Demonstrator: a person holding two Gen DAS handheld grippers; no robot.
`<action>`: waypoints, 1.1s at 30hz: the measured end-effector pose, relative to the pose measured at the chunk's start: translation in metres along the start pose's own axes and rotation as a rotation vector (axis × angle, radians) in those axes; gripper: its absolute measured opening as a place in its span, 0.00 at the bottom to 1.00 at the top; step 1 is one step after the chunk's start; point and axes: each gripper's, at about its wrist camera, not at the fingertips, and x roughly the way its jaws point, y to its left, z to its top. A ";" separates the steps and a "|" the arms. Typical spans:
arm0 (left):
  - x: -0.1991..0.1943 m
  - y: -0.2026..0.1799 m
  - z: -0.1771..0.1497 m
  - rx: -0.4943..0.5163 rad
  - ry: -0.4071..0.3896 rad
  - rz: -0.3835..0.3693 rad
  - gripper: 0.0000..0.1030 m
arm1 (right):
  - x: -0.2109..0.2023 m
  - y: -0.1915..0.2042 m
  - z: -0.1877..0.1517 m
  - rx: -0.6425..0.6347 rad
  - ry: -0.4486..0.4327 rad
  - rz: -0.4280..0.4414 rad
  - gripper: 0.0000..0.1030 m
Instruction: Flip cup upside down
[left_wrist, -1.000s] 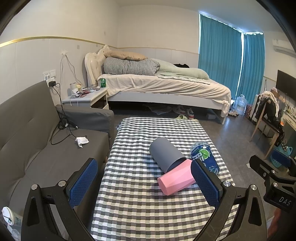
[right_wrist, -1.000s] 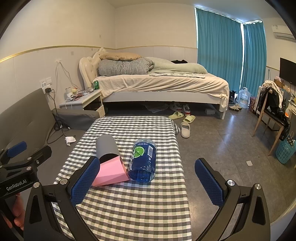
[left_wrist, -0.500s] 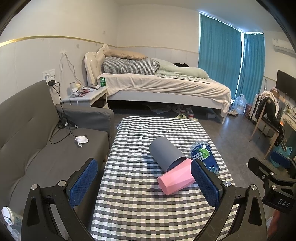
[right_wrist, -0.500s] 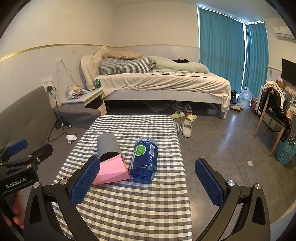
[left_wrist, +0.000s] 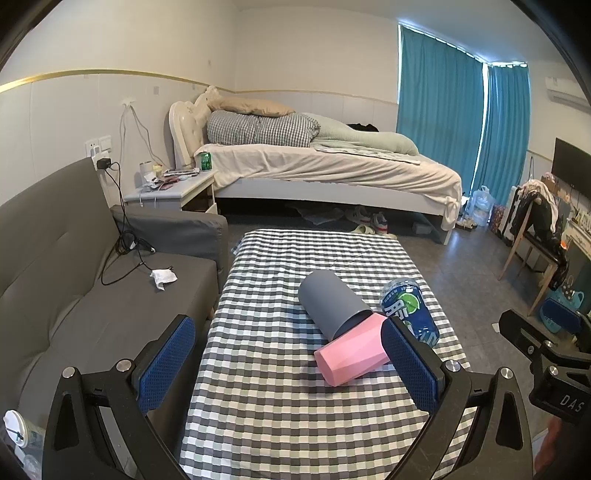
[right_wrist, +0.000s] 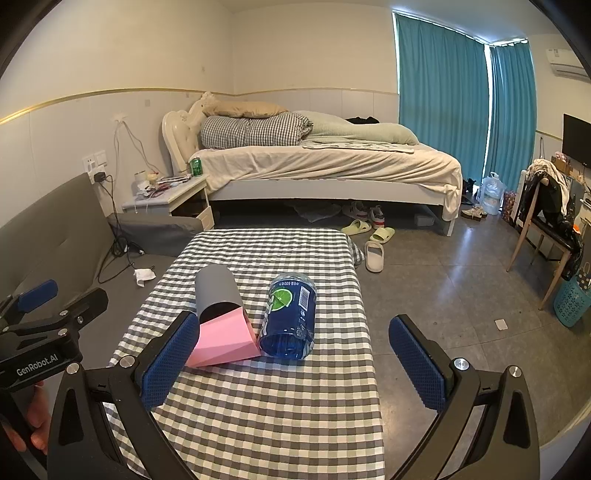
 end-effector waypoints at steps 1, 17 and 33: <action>0.000 0.000 0.000 0.001 0.001 0.001 1.00 | 0.000 0.000 0.000 0.001 0.001 0.002 1.00; 0.010 0.001 0.000 -0.035 0.041 0.015 1.00 | 0.003 -0.001 0.003 -0.002 0.009 0.000 1.00; 0.087 -0.003 0.010 -0.027 0.145 0.078 1.00 | 0.098 -0.016 0.027 0.056 0.135 0.030 1.00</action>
